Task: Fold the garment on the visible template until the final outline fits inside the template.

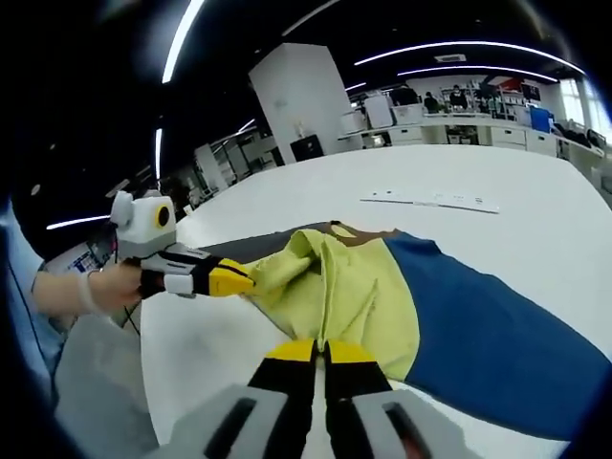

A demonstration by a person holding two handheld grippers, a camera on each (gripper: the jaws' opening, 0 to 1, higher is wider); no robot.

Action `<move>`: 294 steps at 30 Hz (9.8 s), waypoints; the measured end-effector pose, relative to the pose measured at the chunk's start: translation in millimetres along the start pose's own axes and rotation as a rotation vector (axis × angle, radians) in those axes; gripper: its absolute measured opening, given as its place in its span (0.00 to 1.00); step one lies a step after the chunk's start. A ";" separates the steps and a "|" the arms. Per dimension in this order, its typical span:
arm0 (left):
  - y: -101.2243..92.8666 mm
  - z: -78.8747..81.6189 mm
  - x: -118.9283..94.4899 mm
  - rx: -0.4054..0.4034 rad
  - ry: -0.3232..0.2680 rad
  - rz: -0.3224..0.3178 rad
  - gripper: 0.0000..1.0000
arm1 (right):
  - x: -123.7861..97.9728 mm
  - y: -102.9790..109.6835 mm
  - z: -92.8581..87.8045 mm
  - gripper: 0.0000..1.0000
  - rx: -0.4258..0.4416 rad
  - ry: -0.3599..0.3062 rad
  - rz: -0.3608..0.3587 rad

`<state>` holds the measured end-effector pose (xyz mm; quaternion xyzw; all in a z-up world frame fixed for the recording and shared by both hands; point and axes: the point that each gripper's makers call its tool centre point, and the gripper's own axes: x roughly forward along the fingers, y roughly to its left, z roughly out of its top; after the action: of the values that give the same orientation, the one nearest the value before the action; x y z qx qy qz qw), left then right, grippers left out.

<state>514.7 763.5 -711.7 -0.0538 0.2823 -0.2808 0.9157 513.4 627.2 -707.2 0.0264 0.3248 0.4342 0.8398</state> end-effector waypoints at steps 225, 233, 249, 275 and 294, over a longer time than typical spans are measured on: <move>45.0 -90.2 -218.7 -0.065 -0.060 -0.002 0.84 | -77.3 -104.1 67.8 0.00 0.355 -0.329 -0.205; 49.7 -97.4 -220.5 -0.017 -0.019 0.010 0.88 | -30.9 -51.2 83.6 0.00 0.336 -0.302 -0.057; 44.1 -114.2 -218.3 -0.037 0.005 0.011 0.88 | 36.2 34.4 121.0 0.00 0.316 -0.303 0.135; 42.4 -122.0 -221.9 -0.089 -0.005 0.032 0.85 | 162.1 106.9 86.8 0.00 0.263 -0.133 0.200; 47.6 -125.6 -219.4 -0.065 0.015 0.056 0.84 | 207.4 108.2 40.7 0.00 0.258 -0.006 0.182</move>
<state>319.1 930.3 -722.0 -0.0735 0.2994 -0.2462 0.9189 544.9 858.9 -748.2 0.1645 0.3718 0.4633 0.7875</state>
